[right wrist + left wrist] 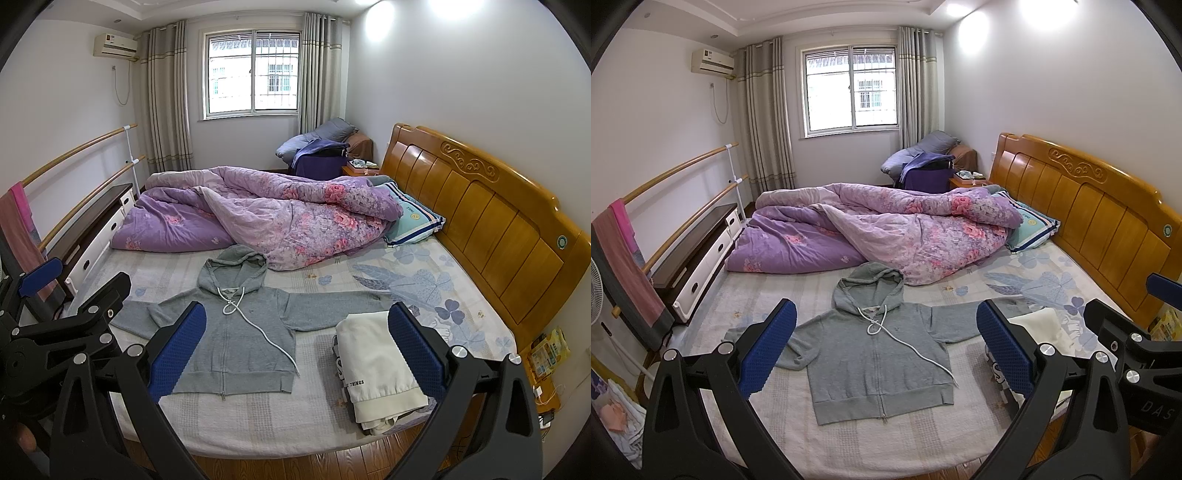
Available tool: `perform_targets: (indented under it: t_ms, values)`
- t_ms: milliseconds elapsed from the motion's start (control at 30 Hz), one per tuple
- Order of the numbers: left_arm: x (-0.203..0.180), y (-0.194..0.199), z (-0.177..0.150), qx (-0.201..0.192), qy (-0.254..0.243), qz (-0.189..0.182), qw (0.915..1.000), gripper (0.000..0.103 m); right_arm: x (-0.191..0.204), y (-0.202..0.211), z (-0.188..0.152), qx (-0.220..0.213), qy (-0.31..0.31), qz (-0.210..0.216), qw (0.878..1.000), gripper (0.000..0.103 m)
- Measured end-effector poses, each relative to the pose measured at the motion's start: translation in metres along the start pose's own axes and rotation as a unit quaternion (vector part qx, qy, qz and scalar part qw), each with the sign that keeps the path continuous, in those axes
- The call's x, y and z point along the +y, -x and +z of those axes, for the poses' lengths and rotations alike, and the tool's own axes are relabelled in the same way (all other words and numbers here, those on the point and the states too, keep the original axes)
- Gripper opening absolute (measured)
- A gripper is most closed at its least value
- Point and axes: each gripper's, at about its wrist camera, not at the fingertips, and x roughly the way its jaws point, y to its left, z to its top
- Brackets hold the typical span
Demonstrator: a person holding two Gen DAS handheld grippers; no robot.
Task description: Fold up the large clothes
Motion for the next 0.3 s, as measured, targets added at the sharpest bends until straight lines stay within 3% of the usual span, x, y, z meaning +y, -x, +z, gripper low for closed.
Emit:
perform_targets:
  t_ms: [300]
  values:
    - [0.0049,-0.0031,0.0002,0.001,0.0,0.0,1.0,0.098,0.0003,-0.0026,0.0002,0.0,0.0,-0.002,1.0,0.095]
